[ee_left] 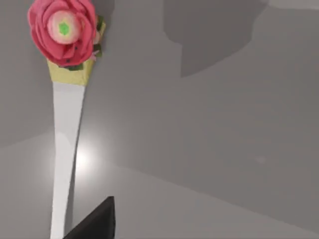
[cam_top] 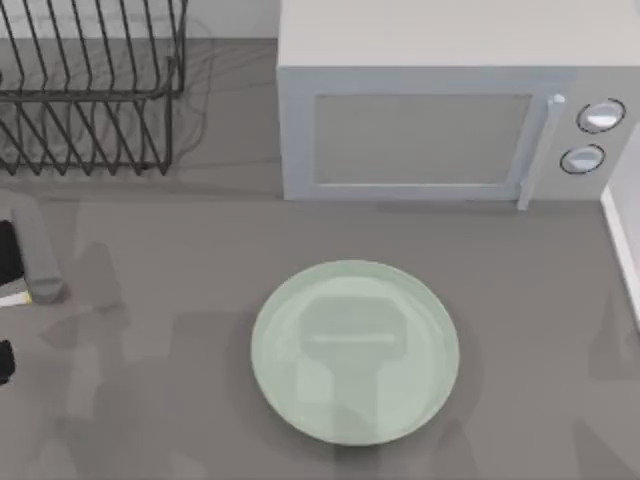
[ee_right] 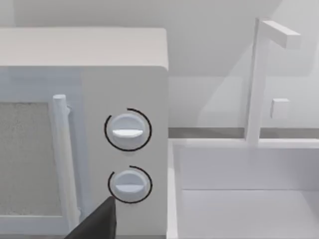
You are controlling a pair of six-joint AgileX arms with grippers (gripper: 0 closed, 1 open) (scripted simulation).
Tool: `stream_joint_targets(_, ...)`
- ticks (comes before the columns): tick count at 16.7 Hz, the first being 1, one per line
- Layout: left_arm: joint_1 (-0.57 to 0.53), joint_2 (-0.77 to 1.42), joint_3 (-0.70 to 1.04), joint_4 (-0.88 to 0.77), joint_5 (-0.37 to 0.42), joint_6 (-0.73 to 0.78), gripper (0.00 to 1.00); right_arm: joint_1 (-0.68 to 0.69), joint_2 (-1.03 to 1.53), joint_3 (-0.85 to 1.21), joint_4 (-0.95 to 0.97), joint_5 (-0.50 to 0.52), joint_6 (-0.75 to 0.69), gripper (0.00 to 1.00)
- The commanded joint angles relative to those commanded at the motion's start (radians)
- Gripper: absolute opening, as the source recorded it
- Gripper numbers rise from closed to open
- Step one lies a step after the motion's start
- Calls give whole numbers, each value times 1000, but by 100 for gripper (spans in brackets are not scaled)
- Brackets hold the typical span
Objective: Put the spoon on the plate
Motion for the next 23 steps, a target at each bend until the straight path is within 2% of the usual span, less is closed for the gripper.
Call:
stream_joint_targets(5,55,203,268,-151,-8,174,100,0,0,0,0,0,0,100)
stream_joint_targets(10,94,284,430,-216,-13,244,100,0,0,0,0,0,0,100)
stream_joint_targets(18,93,290,428,-201,-13,246,100,0,0,0,0,0,0,100)
stream_joint_targets(23,95,375,319,-3,-13,248,100,0,0,0,0,0,0,100)
